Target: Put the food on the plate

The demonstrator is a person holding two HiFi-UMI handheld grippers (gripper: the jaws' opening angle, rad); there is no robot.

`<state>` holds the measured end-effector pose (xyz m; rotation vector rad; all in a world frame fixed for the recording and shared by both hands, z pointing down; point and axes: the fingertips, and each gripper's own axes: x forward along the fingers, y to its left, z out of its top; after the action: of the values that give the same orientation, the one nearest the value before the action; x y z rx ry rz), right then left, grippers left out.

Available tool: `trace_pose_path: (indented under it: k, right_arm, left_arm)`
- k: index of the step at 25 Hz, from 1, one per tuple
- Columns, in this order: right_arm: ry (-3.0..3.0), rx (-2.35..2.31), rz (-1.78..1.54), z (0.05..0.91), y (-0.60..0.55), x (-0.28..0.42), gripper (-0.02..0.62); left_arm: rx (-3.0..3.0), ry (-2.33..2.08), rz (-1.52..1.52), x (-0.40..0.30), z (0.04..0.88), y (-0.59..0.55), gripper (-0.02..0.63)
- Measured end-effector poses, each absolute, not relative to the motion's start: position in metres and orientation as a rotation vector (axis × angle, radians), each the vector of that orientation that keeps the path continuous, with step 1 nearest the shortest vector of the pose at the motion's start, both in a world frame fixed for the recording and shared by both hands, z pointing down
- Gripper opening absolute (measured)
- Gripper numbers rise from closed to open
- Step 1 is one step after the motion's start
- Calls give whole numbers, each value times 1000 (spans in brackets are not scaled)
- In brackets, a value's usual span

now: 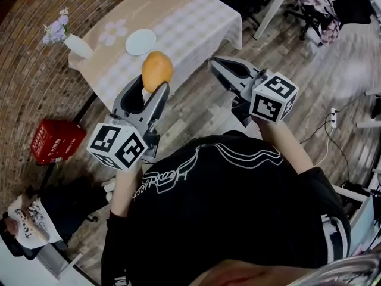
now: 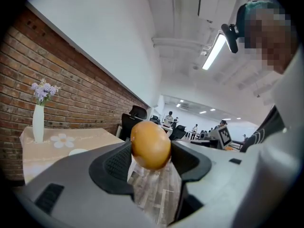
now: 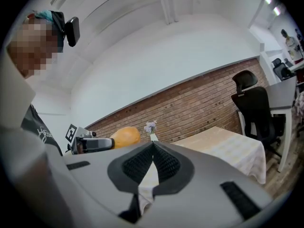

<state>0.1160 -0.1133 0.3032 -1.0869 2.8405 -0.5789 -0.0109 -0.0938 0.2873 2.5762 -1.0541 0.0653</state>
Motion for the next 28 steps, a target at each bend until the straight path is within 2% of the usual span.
trace_pose_path:
  k: [6, 16, 28]
  right_arm:
    - [2815, -991, -739, 322, -130, 108, -3]
    - [2860, -852, -786, 332, -188, 78, -3]
    - [2854, -772, -933, 360, -299, 48, -3]
  left_arm:
    - [2529, -1131, 22, -25, 290, -111, 252]
    - [2417, -1197, -39, -52, 303, -161, 252]
    - [2314, -1383, 95, -91, 342, -275, 252]
